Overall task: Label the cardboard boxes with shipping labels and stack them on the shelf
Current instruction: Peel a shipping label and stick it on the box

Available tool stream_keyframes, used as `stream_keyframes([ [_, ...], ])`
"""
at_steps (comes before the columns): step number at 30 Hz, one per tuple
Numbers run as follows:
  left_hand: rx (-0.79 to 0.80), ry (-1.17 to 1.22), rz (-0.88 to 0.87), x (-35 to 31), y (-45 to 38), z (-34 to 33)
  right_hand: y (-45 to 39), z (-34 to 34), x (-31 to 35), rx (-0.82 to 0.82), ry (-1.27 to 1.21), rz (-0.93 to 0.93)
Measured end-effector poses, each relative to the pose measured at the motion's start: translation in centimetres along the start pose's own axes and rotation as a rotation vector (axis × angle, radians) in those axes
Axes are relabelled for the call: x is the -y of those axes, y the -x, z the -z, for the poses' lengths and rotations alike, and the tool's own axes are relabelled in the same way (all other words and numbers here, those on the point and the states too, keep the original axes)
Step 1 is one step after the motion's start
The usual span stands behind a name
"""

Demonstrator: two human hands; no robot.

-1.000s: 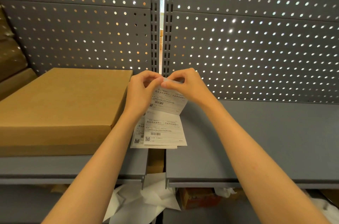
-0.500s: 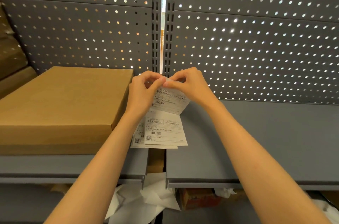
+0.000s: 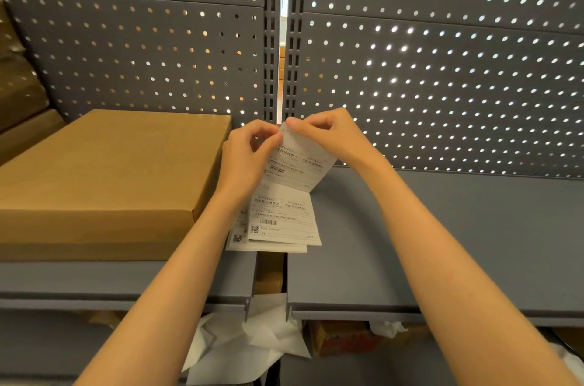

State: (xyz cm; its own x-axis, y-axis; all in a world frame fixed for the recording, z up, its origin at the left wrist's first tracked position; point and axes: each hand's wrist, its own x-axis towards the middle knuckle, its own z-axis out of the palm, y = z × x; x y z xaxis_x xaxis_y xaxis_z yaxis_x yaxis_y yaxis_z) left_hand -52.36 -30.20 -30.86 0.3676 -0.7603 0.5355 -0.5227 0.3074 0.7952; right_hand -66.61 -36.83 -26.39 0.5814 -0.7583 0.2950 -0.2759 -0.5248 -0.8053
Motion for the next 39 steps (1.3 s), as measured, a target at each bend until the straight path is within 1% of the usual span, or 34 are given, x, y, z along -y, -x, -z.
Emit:
stream_keyframes([
  [3, -0.033, -0.016, -0.018, 0.0, 0.3, 0.0, 0.0, 0.2, -0.1, 0.053, -0.006, -0.069],
  [6, -0.03, 0.01, -0.023, -0.2, 0.6, 0.0, 0.0, 0.4, -0.3, 0.083, -0.014, -0.123],
  [9, -0.025, 0.037, -0.035, -0.3, 0.7, 0.1, 0.2, 0.5, -0.1, 0.098, -0.083, -0.155],
  [12, -0.019, 0.042, -0.034, -0.2, 0.7, 0.2, 0.2, 0.3, 0.0, 0.103, -0.116, -0.162],
  [16, -0.005, 0.048, -0.029, -0.2, 0.9, 0.2, 0.2, 0.3, 0.2, 0.121, -0.081, -0.178],
  [25, -0.006, 0.046, -0.002, -0.2, 1.1, 0.0, 0.7, 0.5, 0.5, 0.187, -0.089, -0.212],
  [30, -0.006, 0.047, 0.004, -0.3, 1.0, 0.0, 0.5, 0.2, 0.3, 0.175, -0.118, -0.229],
  [39, 0.001, 0.039, 0.008, -0.3, 1.0, 0.0, 0.3, 0.2, -0.1, 0.197, -0.135, -0.192],
])
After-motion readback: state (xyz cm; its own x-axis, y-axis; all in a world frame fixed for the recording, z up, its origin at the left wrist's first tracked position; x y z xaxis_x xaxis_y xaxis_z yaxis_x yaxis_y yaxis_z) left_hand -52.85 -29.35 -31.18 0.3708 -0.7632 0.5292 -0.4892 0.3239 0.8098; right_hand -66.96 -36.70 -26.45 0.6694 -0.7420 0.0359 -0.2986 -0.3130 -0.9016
